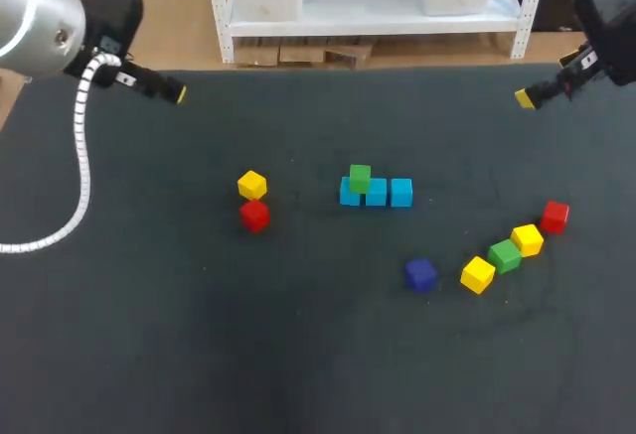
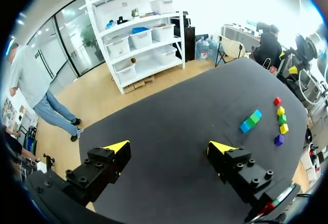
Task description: Place the blue cubes, place green cubes on the blue cubes, place the yellow cubes on the green cubes, then place the red cubes on the yellow cubes, and place purple cube on the red cubes.
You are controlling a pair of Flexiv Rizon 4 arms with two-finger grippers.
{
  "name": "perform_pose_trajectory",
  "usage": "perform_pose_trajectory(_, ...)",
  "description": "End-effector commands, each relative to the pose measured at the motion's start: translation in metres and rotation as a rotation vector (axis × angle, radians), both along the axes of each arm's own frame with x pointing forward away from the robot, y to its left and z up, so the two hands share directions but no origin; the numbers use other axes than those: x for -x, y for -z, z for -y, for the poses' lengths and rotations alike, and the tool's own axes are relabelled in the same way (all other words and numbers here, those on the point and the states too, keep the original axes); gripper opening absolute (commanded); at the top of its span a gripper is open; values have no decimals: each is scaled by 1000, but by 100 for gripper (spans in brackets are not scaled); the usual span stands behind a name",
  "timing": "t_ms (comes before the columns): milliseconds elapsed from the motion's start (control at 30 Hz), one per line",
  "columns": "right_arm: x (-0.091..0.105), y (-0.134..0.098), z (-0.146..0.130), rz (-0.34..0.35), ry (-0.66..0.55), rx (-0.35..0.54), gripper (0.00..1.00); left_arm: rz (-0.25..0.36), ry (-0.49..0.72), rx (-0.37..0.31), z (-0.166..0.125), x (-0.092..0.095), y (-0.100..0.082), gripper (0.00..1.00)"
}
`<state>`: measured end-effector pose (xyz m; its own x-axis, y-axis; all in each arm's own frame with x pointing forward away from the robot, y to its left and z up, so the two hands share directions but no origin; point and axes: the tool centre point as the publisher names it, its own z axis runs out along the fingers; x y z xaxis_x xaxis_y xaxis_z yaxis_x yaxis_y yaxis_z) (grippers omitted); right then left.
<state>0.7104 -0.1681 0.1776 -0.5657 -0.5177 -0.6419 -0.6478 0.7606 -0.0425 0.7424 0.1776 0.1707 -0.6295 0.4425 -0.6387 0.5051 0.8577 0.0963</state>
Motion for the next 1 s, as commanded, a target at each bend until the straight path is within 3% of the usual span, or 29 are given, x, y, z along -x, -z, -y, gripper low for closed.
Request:
perform_pose_trajectory(33, 1, -1, 0, 1, 3, 2, 100, 45, 20, 42, -5, 3, -1, 100)
perform_pose_trajectory(200, 1, -1, 0, 1, 3, 2, 100, 47, 22, 56, -7, 3, -1, 100)
perform_pose_trajectory(300, 1, -1, 0, 1, 3, 2, 100, 7, 12, 92, -11, 2, -2, 100)
perform_pose_trajectory(1000, 1, -1, 0, 1, 3, 2, 100, -2, 4, 93, -12, 2, -2, 100)
